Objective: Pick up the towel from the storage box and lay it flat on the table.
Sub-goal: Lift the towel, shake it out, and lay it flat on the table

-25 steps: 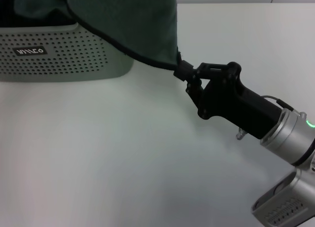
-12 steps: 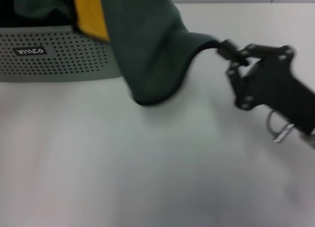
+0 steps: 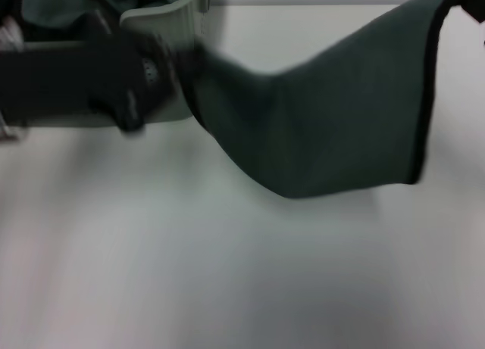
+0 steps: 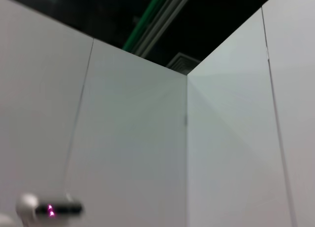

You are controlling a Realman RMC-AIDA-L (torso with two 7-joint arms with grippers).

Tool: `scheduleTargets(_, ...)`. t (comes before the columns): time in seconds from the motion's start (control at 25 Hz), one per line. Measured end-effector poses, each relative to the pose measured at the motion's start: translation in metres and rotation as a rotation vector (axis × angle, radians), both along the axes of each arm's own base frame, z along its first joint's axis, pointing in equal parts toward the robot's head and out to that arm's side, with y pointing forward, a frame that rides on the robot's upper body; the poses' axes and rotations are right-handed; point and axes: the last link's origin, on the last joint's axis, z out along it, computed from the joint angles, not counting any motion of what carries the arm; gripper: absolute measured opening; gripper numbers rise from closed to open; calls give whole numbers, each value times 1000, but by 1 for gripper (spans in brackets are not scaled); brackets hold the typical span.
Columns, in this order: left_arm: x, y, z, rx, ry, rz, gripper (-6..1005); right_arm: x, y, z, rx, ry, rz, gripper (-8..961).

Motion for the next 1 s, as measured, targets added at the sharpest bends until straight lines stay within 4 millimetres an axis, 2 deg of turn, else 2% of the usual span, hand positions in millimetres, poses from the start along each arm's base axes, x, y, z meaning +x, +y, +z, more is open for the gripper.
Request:
scheduleTargets(0.24,-33,-11,-56,-160,-55,19,33,-27,28,14,-150,-57,60,19)
scheduleTargets(0.36,-46,-13,-76,-214,-49,43,36,-46,44,19,-174,-98,66,20)
scheduleTargets(0.44,-56,-13,-79,-212,-54,70,62,-55,52,23,-162,-118,58,20)
scheduleTargets(0.6,-85,-14,-64,-104,-96,132,161,-63,54,39,-84,-109,49,22)
scheduleTargets(0.72,-103,-20,-46,-19,-133,161,236,-60,48,56,-17,-88,27,23)
scheduleTargets(0.92,-130,-31,-18,75,-169,202,476,-56,35,78,103,-104,-26,24)
scheduleTargets(1.0,-136,-34,-10,81,-199,215,511,-55,34,82,119,-114,-53,25)
